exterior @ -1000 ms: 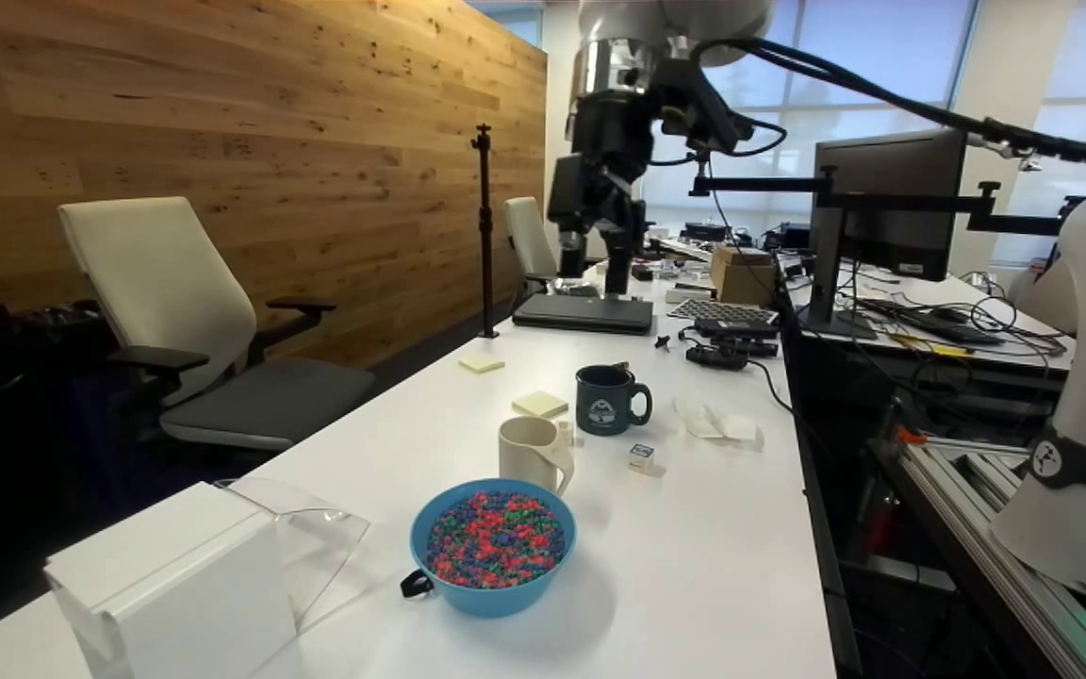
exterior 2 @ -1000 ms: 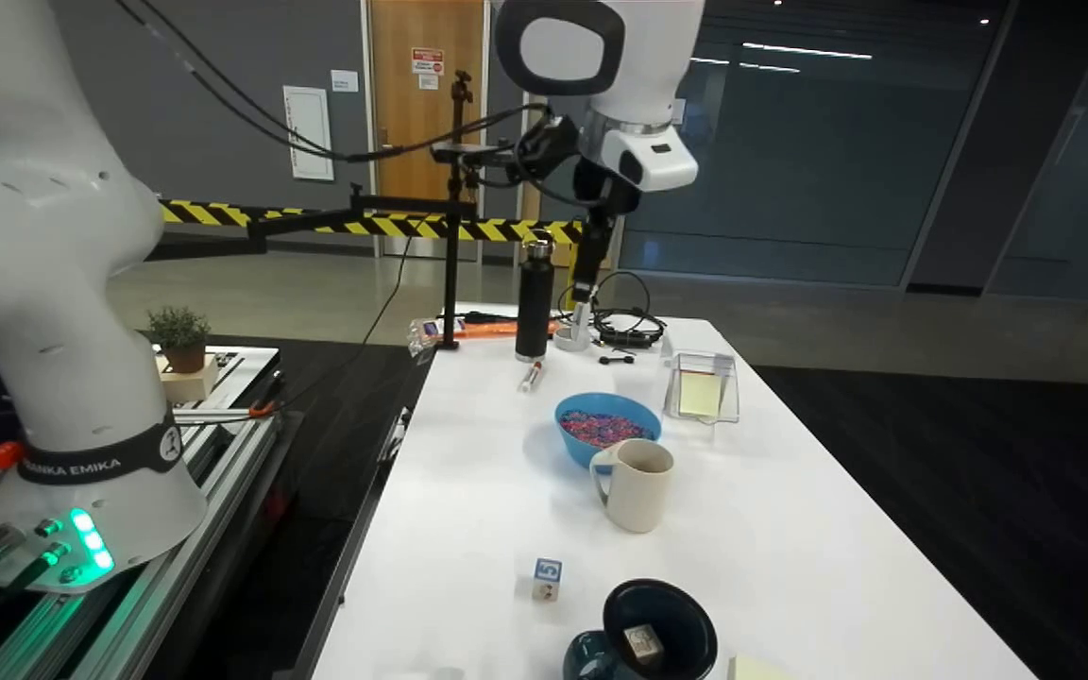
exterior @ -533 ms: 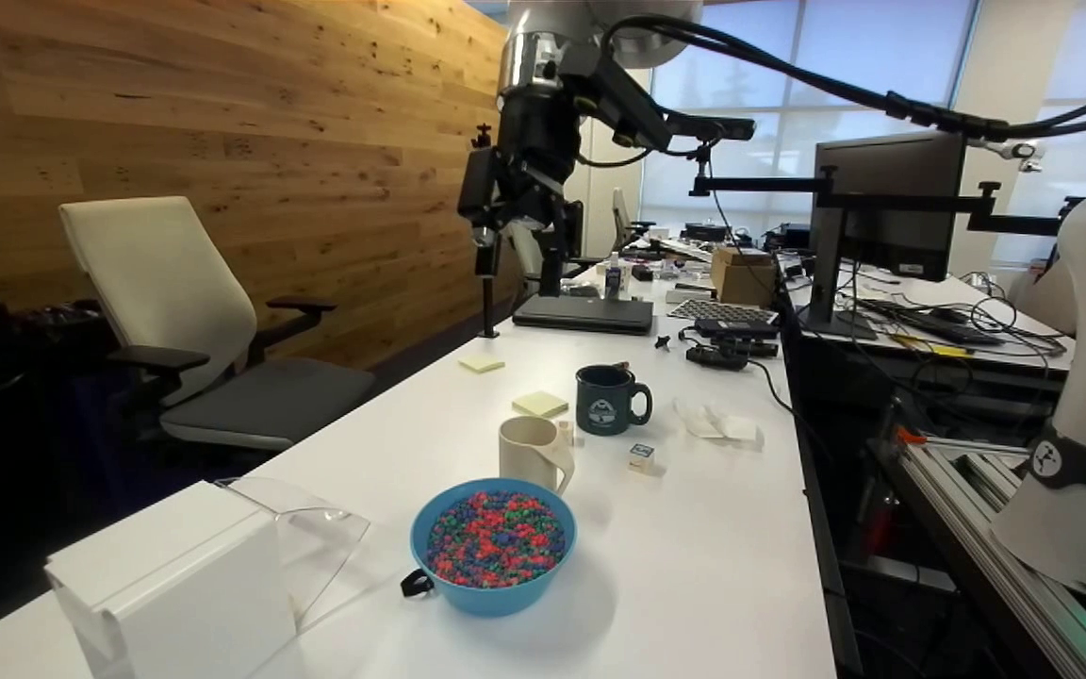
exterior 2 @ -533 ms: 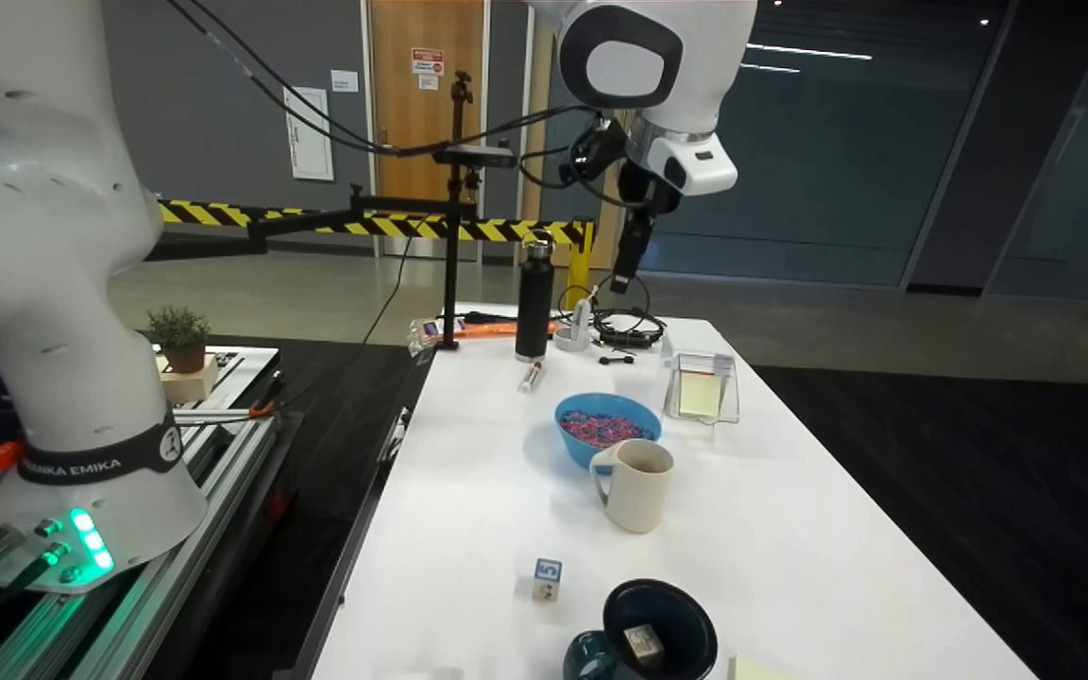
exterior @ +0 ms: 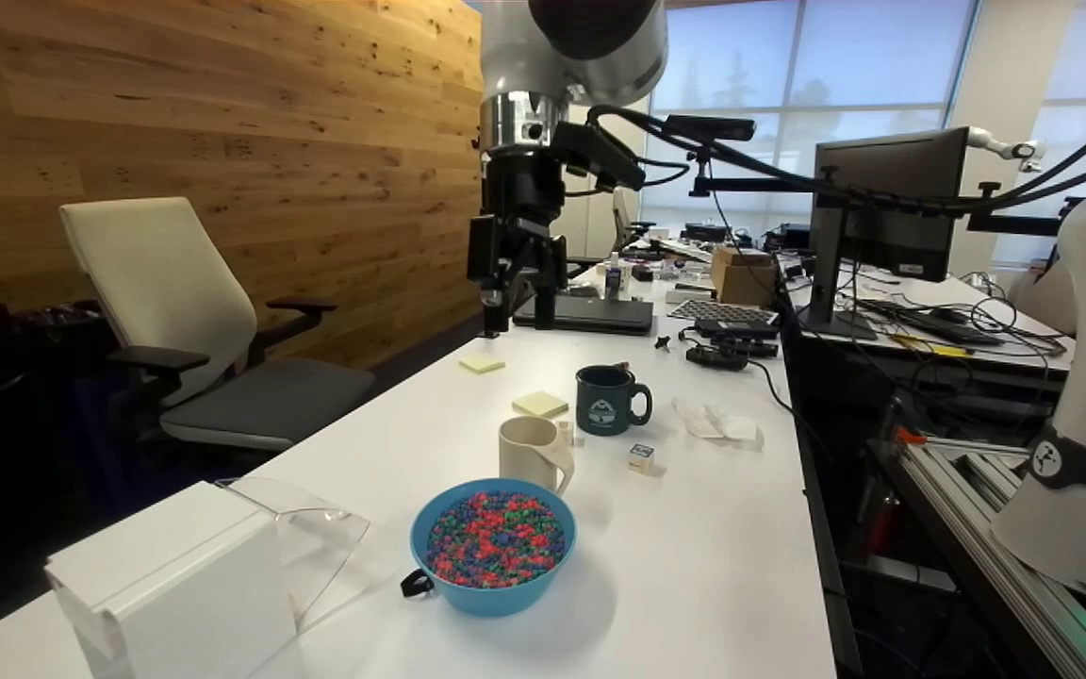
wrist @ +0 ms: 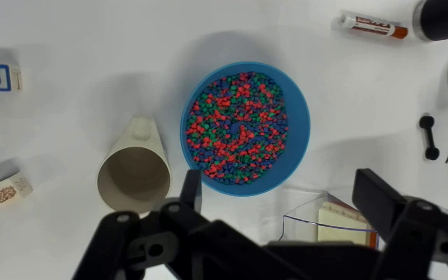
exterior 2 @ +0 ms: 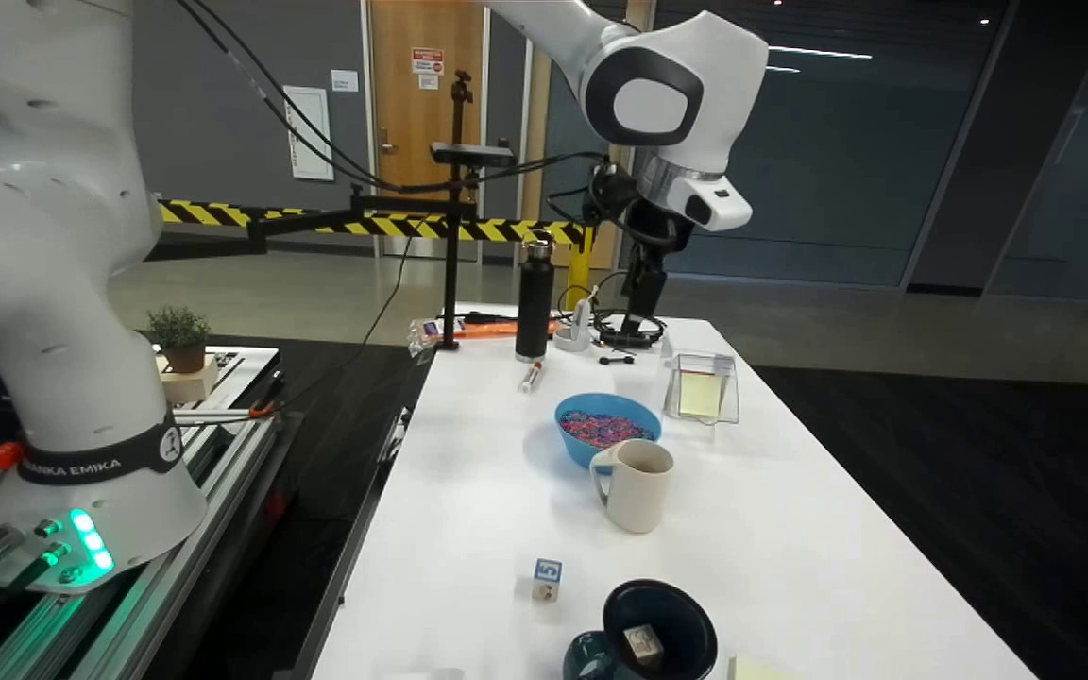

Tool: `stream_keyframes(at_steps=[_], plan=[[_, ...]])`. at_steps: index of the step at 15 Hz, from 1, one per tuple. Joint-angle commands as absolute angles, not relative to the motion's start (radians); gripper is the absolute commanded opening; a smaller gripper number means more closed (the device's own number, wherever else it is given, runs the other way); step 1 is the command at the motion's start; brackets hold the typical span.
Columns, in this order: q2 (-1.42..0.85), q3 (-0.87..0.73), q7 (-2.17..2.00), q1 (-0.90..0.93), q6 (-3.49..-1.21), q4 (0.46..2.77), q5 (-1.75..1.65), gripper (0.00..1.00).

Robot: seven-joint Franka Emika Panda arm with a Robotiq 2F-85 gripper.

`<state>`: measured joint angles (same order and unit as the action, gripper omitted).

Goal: Close the white object on the table

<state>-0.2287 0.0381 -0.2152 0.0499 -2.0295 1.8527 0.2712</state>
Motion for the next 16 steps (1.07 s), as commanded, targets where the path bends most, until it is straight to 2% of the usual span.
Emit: stream_keyframes(at_steps=[1,16], plan=[[-0.337,0.045,-0.131,0.047,-2.041,1.742,0.245,1.00],[-0.676,0.075,0.054,-0.006,-1.982,1.362,0.275,1.00]])
